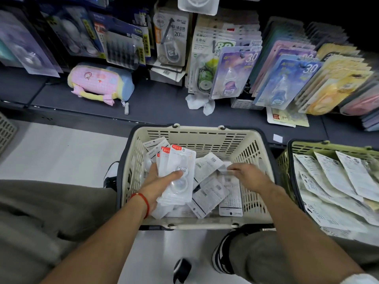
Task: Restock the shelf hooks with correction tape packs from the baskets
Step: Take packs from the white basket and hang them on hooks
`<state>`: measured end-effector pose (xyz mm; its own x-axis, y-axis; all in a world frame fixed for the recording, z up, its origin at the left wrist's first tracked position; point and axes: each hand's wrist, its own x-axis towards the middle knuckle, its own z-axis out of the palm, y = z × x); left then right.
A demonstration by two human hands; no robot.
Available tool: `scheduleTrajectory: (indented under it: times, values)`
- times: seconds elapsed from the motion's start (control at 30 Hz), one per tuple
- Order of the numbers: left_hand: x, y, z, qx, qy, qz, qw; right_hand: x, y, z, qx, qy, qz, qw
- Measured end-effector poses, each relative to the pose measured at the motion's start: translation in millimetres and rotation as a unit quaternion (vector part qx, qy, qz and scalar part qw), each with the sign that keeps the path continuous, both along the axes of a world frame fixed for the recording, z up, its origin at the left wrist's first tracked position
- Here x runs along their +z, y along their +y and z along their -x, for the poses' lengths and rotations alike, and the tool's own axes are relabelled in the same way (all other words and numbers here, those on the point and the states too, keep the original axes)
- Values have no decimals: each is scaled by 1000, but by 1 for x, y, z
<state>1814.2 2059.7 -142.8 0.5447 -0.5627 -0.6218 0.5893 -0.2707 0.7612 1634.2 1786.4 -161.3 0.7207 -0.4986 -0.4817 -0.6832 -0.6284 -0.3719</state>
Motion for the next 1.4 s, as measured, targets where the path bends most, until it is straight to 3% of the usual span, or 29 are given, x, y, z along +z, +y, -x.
scheduleTrajectory:
  times: [0.1,0.17,0.27,0.33,0.4,0.5,0.57,0.67,0.77,0.87,0.9,1.03,1.17,1.27,1.4]
  values:
    - [16,-8,0,-3,-34,29,999,57,-21,-12,-78,-152,-18,985]
    - [29,-15,0,-7,-53,49,997,100,-32,-20,-95,-213,-110,966]
    - [54,-29,0,-23,-70,88,993,163,-33,-35,-97,-240,-254,932]
    - [71,-41,-2,-46,-62,131,988,192,-25,-47,-90,-243,-285,923]
    - [89,-54,-4,-71,-50,176,981,214,-13,-60,-92,-260,-265,924]
    - [117,-73,-6,-76,-25,229,970,237,0,-74,-89,-310,-95,942]
    - [138,-84,-10,-90,-24,249,964,250,4,-81,-96,-351,-14,931]
    - [175,-102,-25,-138,-36,277,950,270,4,-93,-112,-424,24,899]
    - [212,-120,-49,-145,-30,281,948,291,-2,-104,-178,-504,-10,845]
    - [244,-132,-76,-130,-75,296,943,305,0,-104,-225,-544,-179,788]
    - [252,-134,-84,-119,-101,304,940,306,3,-102,-211,-542,-205,787]
    - [257,-137,-101,-58,-185,322,927,302,14,-104,-156,-522,-155,824]
    - [257,-139,-103,-30,-214,329,919,301,11,-115,-187,-573,-177,779]
    - [265,-142,-108,23,-300,319,899,305,0,-122,-209,-619,-142,744]
    - [274,-138,-117,72,-350,317,879,311,-15,-133,-216,-634,-120,733]
